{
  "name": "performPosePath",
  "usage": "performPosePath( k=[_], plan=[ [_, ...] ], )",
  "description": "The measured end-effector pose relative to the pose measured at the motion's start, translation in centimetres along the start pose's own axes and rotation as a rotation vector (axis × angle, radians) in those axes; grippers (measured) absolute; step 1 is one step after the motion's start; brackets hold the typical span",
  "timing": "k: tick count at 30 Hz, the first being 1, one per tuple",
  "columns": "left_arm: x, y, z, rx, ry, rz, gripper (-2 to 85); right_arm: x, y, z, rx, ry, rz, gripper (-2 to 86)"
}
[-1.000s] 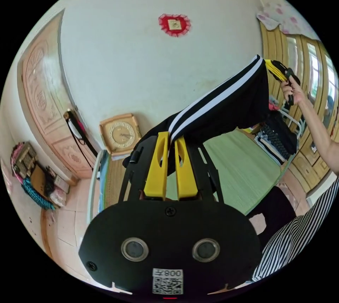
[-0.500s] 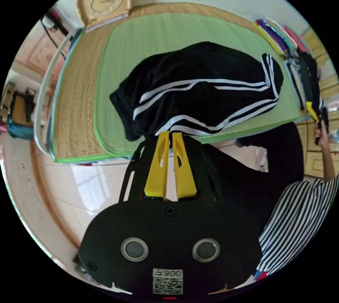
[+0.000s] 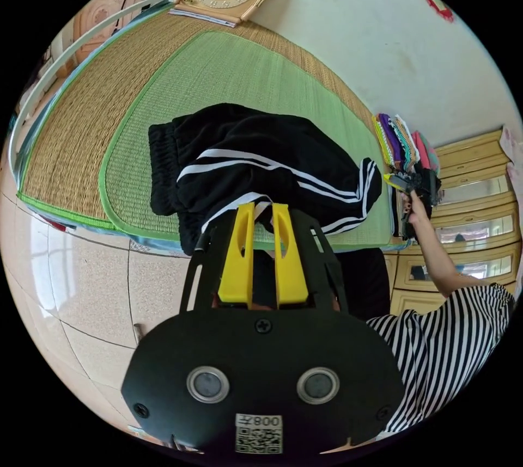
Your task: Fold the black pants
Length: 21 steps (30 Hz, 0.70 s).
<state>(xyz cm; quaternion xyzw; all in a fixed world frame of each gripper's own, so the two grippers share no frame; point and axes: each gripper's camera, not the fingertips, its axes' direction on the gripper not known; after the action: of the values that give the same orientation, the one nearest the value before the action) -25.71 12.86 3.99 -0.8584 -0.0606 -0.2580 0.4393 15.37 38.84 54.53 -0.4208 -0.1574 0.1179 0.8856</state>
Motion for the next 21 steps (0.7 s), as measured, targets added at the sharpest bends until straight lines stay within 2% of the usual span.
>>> performPosePath(
  k=[4,7,10,13,15,18,21],
  plan=[
    [-0.9,-0.8,-1.9,0.057,0.012,-0.026,6.3,0.4,-2.9,3.5,-0.139,0.154,0.015,2.1],
    [-1.7,-1.6,-2.7,0.036,-0.001,-0.038,6.1,1.6,-3.1,3.0,-0.115,0.083,0.04,0.2],
    [-2.5,-2.5,-3.4,0.03,-0.002,-0.052,5.8,3.7,-1.0,-0.9,0.007,-0.002,0.07,-0.3],
    [-2.9,-3.6,-3.4,0.022,0.016,-0.055,5.6,8.0,3.8,-4.9,0.121,-0.124,0.176,-0.4],
    [-3.0,-4.5,-3.3,0.003,0.018,-0.055,5.5,12.1,8.5,-5.7,0.151,-0.26,0.31,-0.3],
    [-2.9,-5.7,-3.4,-0.001,0.018,-0.057,5.5,16.4,14.5,-5.2,0.191,-0.349,0.524,0.0],
    [-2.6,-6.8,-3.8,-0.005,0.022,-0.055,5.6,17.2,17.4,-5.7,0.275,-0.423,0.585,0.6]
  ],
)
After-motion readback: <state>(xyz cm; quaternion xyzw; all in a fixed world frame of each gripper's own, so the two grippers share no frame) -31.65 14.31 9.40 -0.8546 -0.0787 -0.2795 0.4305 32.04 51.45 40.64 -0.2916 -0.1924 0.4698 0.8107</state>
